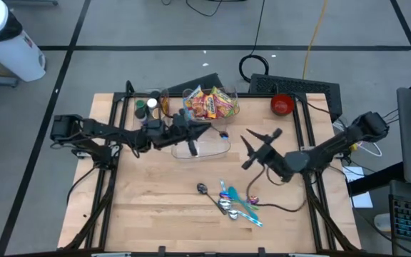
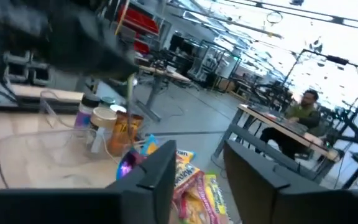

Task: Pick & Place Food Item
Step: Put the right purple spoon into the bottom transparent bin

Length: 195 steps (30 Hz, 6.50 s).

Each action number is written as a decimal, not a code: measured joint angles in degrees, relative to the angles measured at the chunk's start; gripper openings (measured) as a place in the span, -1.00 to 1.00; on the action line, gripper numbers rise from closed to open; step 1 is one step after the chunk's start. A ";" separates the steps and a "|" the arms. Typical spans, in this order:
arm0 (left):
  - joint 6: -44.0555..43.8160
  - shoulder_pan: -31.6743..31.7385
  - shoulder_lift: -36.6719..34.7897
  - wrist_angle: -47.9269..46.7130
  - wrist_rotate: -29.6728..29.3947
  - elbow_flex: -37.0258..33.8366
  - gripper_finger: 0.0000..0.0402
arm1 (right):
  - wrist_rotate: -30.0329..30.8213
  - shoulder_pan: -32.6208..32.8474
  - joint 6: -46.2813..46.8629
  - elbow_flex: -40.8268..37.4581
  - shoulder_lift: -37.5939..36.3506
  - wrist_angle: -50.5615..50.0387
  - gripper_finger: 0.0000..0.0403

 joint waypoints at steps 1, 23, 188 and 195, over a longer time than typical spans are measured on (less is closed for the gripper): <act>-0.39 0.32 -0.65 0.41 -0.88 -1.68 -0.98 | 1.47 1.32 -0.03 -0.16 -1.07 -0.38 -0.29; -22.95 -0.81 -2.65 -6.86 -5.07 -17.88 -0.92 | 1.52 5.17 3.00 -7.82 -8.09 -0.56 -0.18; -16.47 -3.10 -12.21 -5.40 -5.95 -17.12 0.40 | -64.48 -0.46 85.85 -20.86 0.52 -29.52 -1.00; -16.47 -3.10 -12.21 -5.37 -5.95 -17.12 0.40 | -60.89 -0.49 85.32 -15.88 -5.95 -48.25 -1.00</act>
